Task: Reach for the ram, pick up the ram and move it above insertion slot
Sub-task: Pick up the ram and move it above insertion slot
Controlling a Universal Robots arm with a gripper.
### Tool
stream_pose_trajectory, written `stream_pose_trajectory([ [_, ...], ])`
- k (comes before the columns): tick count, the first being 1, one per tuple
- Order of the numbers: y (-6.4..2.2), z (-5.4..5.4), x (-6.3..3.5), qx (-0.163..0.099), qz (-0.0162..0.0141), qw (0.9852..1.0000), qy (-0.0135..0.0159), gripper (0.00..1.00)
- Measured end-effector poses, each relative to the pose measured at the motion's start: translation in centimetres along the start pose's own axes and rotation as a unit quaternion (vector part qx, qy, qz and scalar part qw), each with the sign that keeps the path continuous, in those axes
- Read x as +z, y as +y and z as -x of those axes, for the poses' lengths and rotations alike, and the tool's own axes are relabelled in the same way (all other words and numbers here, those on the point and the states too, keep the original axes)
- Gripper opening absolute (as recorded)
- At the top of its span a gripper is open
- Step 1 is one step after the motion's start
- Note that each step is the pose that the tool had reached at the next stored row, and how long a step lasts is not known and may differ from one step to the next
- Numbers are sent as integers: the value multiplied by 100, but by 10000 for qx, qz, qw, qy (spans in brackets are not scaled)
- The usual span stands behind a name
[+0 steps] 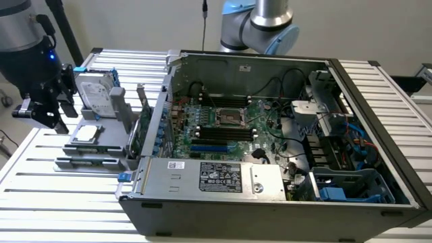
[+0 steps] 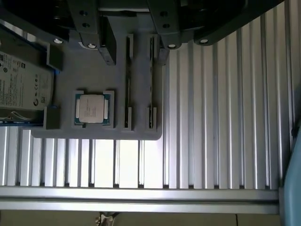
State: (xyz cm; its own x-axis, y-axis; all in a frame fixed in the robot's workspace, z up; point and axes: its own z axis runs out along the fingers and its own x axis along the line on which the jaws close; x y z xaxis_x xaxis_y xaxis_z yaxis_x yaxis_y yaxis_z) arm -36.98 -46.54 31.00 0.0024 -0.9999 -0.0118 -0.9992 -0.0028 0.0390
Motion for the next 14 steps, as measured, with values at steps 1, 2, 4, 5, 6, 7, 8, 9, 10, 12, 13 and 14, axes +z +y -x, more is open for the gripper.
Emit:
stream_pose_trajectory([
  [1,-2,-9,18,0,0,10000,0,48],
  [2,-5,-19,37,0,0,10000,0,48],
  [4,-10,-37,73,0,0,10000,0,48],
  [5,-13,-45,90,0,0,10000,0,48],
  [6,-15,-53,109,0,0,10000,0,48],
  [7,-18,-61,126,0,0,10000,0,48],
  [8,-21,-69,144,0,0,10000,0,48],
  [9,-24,-75,162,0,0,10000,0,48],
  [10,-26,-79,182,0,0,10000,0,48],
  [12,-32,-83,217,0,0,10000,0,48],
  [13,-36,-84,235,0,0,10000,0,48],
  [14,-39,-85,253,0,0,10000,0,48],
])
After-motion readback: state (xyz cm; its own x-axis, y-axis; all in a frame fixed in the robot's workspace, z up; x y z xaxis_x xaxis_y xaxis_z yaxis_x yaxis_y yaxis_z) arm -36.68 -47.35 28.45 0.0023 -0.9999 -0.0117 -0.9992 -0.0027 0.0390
